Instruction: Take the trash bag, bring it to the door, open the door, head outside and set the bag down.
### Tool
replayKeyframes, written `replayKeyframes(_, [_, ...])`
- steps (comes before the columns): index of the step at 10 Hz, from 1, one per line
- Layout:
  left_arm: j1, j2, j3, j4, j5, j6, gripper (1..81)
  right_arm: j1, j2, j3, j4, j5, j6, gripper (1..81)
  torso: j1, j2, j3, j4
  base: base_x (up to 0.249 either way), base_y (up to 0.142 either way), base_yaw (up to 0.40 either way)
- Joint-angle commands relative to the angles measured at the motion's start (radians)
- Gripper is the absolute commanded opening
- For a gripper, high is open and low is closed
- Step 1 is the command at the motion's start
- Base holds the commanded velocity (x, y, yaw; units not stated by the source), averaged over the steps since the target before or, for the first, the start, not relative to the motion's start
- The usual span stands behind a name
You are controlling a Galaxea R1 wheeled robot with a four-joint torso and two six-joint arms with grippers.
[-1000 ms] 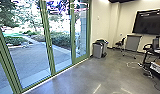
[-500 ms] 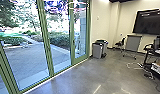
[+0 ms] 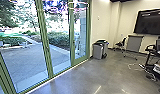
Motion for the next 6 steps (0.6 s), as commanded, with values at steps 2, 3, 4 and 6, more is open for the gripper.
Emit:
replayKeyframes(2, [-0.077, -0.004, -0.001, 0.009, 0.047, 0.004, 1.0, 0.053, 0.003, 0.007, -0.006, -0.065, -0.003, 81.1, 0.001, 0.000, 0.000, 0.000, 0.138, 0.000, 0.000])
replayKeyframes(3, [-0.077, -0.004, -0.001, 0.009, 0.047, 0.004, 1.0, 0.053, 0.003, 0.007, -0.006, -0.065, -0.003, 81.1, 0.001, 0.000, 0.000, 0.000, 0.139, 0.000, 0.000])
replayKeyframes(4, [-0.077, -0.004, -0.001, 0.009, 0.047, 0.004, 1.0, 0.052, 0.003, 0.007, -0.006, -0.065, -0.003, 81.1, 0.001, 0.000, 0.000, 0.000, 0.139, 0.000, 0.000])
replayKeyframes(6, [-0.077, -0.004, -0.001, 0.009, 0.047, 0.004, 1.0, 0.052, 0.003, 0.001, -0.006, -0.065, -0.003, 81.1, 0.001, 0.000, 0.000, 0.000, 0.141, 0.000, 0.000])
